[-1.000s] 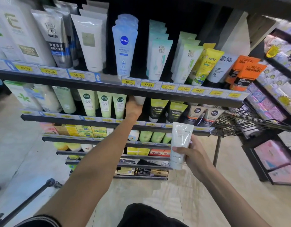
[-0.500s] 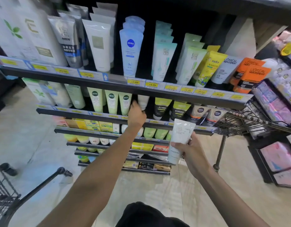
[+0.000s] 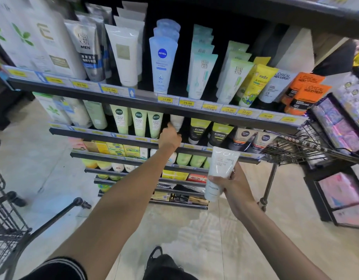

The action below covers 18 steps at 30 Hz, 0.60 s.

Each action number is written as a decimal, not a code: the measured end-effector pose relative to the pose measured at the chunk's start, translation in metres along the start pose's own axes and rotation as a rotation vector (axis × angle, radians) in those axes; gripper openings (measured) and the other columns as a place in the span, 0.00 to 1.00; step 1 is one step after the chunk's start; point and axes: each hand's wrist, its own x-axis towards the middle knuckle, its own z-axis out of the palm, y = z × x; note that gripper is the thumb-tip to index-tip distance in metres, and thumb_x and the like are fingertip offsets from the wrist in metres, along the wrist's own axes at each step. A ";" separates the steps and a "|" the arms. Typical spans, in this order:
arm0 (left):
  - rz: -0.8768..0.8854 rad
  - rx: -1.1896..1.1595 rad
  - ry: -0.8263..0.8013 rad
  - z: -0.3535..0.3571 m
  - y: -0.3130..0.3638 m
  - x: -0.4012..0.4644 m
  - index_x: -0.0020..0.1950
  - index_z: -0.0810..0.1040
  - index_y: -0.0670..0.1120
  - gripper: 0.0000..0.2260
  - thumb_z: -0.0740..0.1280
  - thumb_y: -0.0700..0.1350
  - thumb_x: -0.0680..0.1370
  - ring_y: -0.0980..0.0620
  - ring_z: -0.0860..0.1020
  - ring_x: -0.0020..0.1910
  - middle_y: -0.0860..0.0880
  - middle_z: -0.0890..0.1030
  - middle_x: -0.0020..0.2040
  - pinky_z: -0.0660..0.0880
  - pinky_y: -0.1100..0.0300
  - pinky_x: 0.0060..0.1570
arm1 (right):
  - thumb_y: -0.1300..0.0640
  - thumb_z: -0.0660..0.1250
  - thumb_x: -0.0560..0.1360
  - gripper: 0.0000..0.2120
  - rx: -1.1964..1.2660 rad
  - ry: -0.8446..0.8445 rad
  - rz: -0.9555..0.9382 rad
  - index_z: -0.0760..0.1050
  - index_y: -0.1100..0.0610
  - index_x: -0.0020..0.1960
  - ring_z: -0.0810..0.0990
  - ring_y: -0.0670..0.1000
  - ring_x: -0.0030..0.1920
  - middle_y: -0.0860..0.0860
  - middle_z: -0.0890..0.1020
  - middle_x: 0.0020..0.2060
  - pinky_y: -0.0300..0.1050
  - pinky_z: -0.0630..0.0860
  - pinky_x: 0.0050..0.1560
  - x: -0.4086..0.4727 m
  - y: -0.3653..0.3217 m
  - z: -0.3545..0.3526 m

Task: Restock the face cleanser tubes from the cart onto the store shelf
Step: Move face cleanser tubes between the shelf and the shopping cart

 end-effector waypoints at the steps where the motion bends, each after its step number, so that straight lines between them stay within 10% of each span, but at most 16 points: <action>1: 0.000 -0.001 -0.002 0.001 -0.001 0.002 0.70 0.67 0.39 0.23 0.70 0.45 0.79 0.33 0.80 0.58 0.36 0.81 0.59 0.77 0.43 0.53 | 0.71 0.77 0.70 0.30 0.003 0.007 0.002 0.74 0.49 0.66 0.82 0.57 0.60 0.49 0.85 0.58 0.57 0.80 0.51 0.000 0.000 -0.002; 18: 0.322 0.399 0.059 -0.064 -0.071 -0.046 0.72 0.74 0.42 0.19 0.63 0.50 0.84 0.42 0.76 0.66 0.44 0.80 0.65 0.76 0.46 0.65 | 0.63 0.79 0.72 0.29 -0.196 0.049 -0.199 0.70 0.46 0.64 0.77 0.43 0.58 0.38 0.79 0.55 0.42 0.77 0.51 0.034 -0.031 0.069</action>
